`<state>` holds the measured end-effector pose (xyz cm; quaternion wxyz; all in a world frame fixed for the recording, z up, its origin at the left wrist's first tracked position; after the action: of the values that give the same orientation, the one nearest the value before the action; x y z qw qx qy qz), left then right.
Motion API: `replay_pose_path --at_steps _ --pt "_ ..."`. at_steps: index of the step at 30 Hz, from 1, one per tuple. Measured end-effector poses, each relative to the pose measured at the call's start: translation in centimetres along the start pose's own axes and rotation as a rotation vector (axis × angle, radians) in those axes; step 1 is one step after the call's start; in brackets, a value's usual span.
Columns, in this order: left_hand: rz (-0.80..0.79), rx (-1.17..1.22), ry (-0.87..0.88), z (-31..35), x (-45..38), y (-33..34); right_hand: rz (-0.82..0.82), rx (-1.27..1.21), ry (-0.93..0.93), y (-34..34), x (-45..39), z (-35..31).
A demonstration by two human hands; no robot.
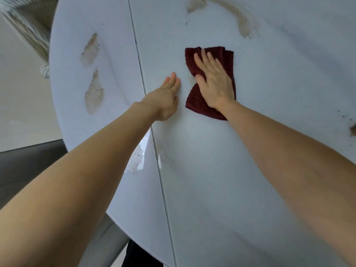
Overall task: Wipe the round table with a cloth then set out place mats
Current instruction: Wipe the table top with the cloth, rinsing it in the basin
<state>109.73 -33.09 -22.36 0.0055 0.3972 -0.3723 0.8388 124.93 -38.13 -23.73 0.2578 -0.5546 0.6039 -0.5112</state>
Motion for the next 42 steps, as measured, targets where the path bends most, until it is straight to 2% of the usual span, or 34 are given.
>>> replay_pose_path --at_steps 3,6,9,11,14,19,24,28,31,35,38,42 --pt "0.003 -0.006 0.007 -0.4 0.1 0.4 -0.078 0.094 -0.186 0.8 0.4 -0.8" --pt "0.001 0.024 0.028 -0.2 0.4 -0.2 -0.091 0.118 -0.283 1.0 1.4 -1.1" --pt "0.175 0.089 0.009 -0.5 1.3 -1.9 -0.096 0.138 -0.329 1.3 2.6 -1.1" --pt "0.232 0.094 -0.006 -0.3 2.4 -1.4 -0.107 0.163 -0.361 1.9 3.8 -1.5" --pt "0.175 0.009 -0.051 -0.2 3.5 1.3 -0.142 0.177 -0.386 3.1 6.2 -2.3" --pt "0.187 -0.11 -0.063 -0.7 4.4 2.4 -0.162 0.183 -0.367 4.8 11.5 -3.8" --pt "0.135 -0.288 0.004 -0.5 5.6 4.2 -0.162 0.162 -0.292 7.2 17.9 -5.7" --pt "0.059 -0.31 0.08 1.1 6.7 6.6 -0.097 0.109 -0.158 8.2 21.4 -6.5" --pt "-0.007 -0.285 0.1 0.6 7.2 7.5 0.02 0.038 0.009 9.2 23.9 -8.2" --pt "-0.081 -0.283 0.12 0.3 7.3 7.3 0.206 -0.072 0.44 12.0 28.3 -10.9" --pt "-0.099 -0.297 0.149 0.6 7.3 7.0 0.257 -0.166 0.819 13.2 29.4 -13.2" --pt "-0.107 -0.346 0.185 0.6 7.2 6.6 0.3 -0.261 1.09 12.9 27.2 -14.2"
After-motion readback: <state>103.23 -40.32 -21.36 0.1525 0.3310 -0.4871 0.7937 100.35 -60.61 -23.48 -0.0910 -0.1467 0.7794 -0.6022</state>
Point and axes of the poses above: each hand's wrist, its own x-axis away from the middle knuckle, its own y-axis out of the palm, z = x × y, the point moved 5 cm from there along -x, towards the middle knuckle, and after that the axes turned 14 degrees about -z, right-handed, at the moved point
